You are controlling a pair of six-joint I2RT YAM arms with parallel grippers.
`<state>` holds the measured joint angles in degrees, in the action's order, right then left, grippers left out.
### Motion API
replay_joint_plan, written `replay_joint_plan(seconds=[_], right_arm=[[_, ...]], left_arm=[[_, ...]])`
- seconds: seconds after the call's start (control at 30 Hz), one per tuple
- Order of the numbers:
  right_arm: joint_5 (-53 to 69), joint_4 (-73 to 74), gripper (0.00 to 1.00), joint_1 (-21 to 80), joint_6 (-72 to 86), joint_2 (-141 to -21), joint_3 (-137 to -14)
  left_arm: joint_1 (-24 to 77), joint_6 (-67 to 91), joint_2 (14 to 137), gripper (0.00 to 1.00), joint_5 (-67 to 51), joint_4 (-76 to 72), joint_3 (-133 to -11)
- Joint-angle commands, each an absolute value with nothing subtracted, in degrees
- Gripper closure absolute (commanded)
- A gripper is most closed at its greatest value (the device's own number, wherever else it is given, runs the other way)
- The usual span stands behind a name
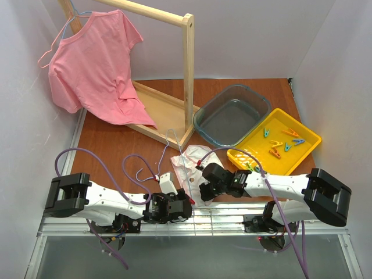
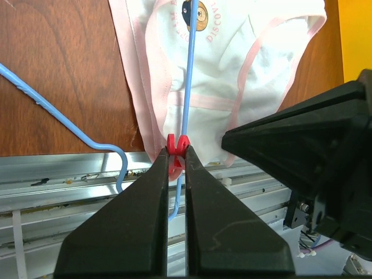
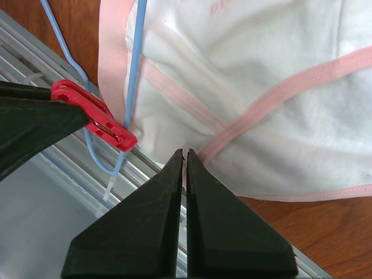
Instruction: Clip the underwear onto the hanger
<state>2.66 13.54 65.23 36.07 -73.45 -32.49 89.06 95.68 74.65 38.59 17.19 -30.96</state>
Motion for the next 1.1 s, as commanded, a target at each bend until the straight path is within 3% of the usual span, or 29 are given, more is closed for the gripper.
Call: replay_joint_plan(seconds=[0.0, 0.57, 0.73, 0.83, 0.93, 1.07], right_arm=[[5.9, 9.2, 0.99, 65.2, 37.3, -73.4, -31.1], [4.9, 7.8, 0.99, 67.1, 39.1, -74.2, -32.0], [-1.6, 15.1, 0.99, 66.8, 36.6, -72.9, -37.3], [-3.2, 17.0, 0.99, 66.5, 36.1, -71.7, -39.2], [-5.8, 20.3, 0.98, 66.0, 35.1, -70.3, -41.8], [-10.9, 26.1, 0.92, 62.2, 31.6, -67.9, -49.2]], left_arm=[[89.5, 97.7, 72.8, 1.00, 41.8, 18.5, -30.9], [89.6, 95.6, 72.8, 1.00, 41.7, 18.4, -31.9], [89.7, 101.0, 67.9, 1.00, 42.9, 29.1, -33.2], [89.7, 106.2, 65.0, 0.93, 43.9, 40.0, -34.8], [89.6, 109.9, 60.7, 0.77, 45.3, 48.1, -35.9], [89.6, 115.0, 56.3, 0.69, 47.5, 60.2, -39.1]])
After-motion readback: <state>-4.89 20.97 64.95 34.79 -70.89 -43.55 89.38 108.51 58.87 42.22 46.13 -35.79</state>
